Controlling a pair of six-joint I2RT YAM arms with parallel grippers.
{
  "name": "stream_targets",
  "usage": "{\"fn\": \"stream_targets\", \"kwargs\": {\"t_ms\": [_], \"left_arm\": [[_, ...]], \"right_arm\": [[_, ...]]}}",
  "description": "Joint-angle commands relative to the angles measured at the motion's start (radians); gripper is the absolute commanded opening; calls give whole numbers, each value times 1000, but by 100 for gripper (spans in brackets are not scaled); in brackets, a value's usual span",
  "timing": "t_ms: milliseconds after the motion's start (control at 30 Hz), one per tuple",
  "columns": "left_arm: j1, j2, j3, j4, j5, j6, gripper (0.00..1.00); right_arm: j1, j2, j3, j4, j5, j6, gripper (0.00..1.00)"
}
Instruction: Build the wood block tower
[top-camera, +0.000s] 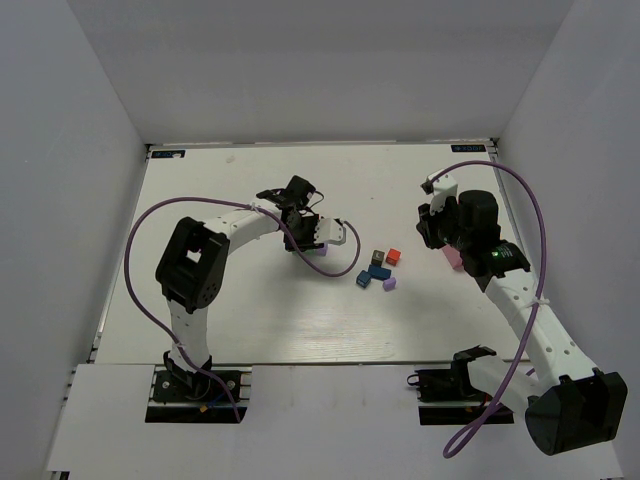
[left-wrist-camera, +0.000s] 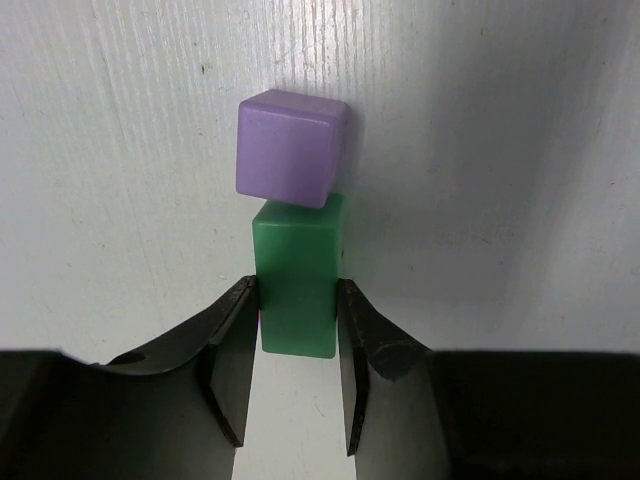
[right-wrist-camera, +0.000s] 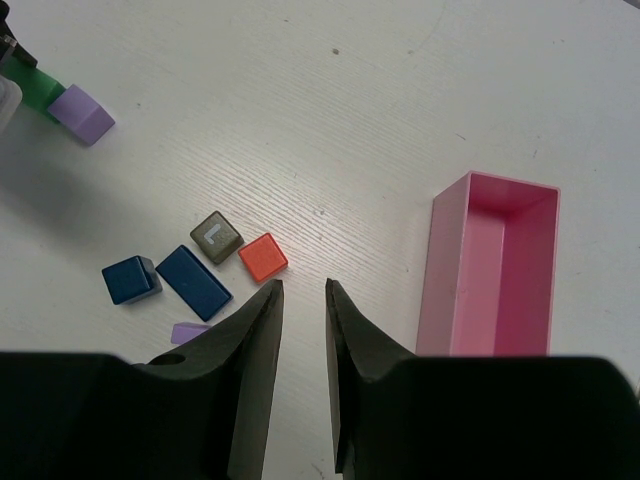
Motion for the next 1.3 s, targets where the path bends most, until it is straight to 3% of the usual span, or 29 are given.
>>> {"fn": "stream_targets", "kwargs": {"t_ms": [0,1267], "left_arm": [[-5,-6,31,-18,39,14,0],[-5,-6,13,18,15,-14,0]], "right_arm": [[2,-1,-10,31,-6,-13,30],[-1,0,-8,31,-6,-12,30]]}}
